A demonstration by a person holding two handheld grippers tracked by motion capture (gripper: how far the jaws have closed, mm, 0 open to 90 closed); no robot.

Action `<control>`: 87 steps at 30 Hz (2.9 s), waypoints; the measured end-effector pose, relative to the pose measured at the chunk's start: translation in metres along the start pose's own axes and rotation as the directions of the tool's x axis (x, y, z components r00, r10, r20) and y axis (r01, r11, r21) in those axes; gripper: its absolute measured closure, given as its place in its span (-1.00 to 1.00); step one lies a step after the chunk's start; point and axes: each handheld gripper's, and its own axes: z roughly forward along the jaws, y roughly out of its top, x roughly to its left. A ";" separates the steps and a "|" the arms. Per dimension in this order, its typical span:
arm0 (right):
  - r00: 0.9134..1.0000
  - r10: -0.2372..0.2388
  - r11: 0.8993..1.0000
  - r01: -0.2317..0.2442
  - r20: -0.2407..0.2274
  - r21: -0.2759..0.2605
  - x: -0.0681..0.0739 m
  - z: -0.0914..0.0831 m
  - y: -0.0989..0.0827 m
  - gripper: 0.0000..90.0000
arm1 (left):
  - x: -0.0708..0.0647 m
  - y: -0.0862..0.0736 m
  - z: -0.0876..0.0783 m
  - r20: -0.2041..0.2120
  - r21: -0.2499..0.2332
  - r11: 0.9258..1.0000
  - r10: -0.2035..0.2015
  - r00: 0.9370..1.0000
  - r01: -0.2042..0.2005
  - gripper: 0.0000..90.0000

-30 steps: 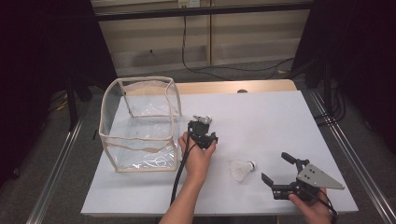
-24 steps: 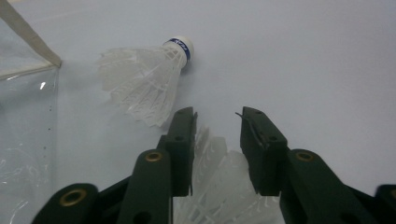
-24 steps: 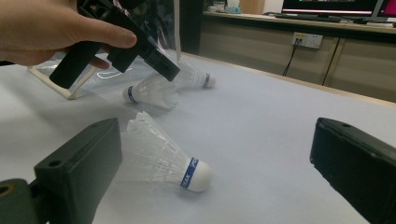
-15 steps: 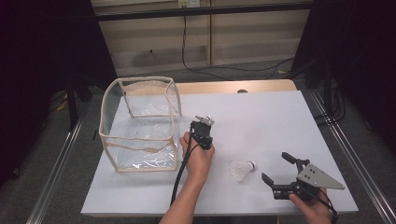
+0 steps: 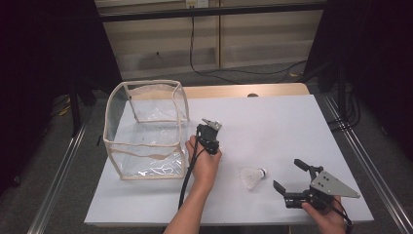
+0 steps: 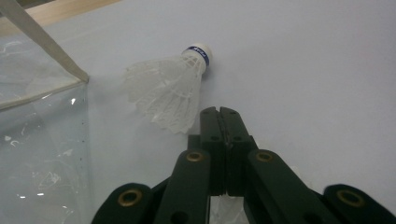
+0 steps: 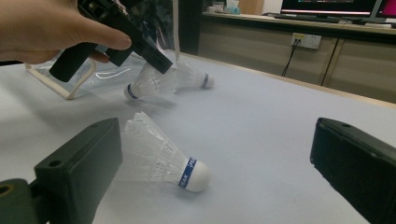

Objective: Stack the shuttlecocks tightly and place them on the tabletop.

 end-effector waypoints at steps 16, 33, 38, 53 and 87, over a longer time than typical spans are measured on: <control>1.000 0.001 1.000 -0.001 -0.002 0.000 0.000 0.000 0.000 -0.96 | 0.000 0.017 0.007 0.039 -0.058 0.995 0.085 0.996 -0.082 1.00; 1.000 -0.003 1.000 0.003 -0.004 0.005 0.000 0.000 0.000 -0.96 | 0.000 0.020 0.020 0.053 -0.065 0.990 0.129 0.990 -0.126 1.00; 1.000 -0.005 1.000 0.005 -0.003 0.007 0.000 0.000 0.000 -0.96 | -0.003 0.019 0.023 0.051 -0.064 0.987 0.153 0.987 -0.150 1.00; 1.000 -0.005 1.000 0.005 -0.004 0.006 0.000 0.000 0.000 -0.96 | -0.002 0.018 0.030 0.051 -0.072 0.984 0.168 0.984 -0.164 0.99; 1.000 -0.008 1.000 0.008 -0.008 0.011 0.000 0.000 -0.001 -0.96 | -0.004 0.017 0.038 0.040 -0.105 0.975 0.201 0.979 -0.196 0.97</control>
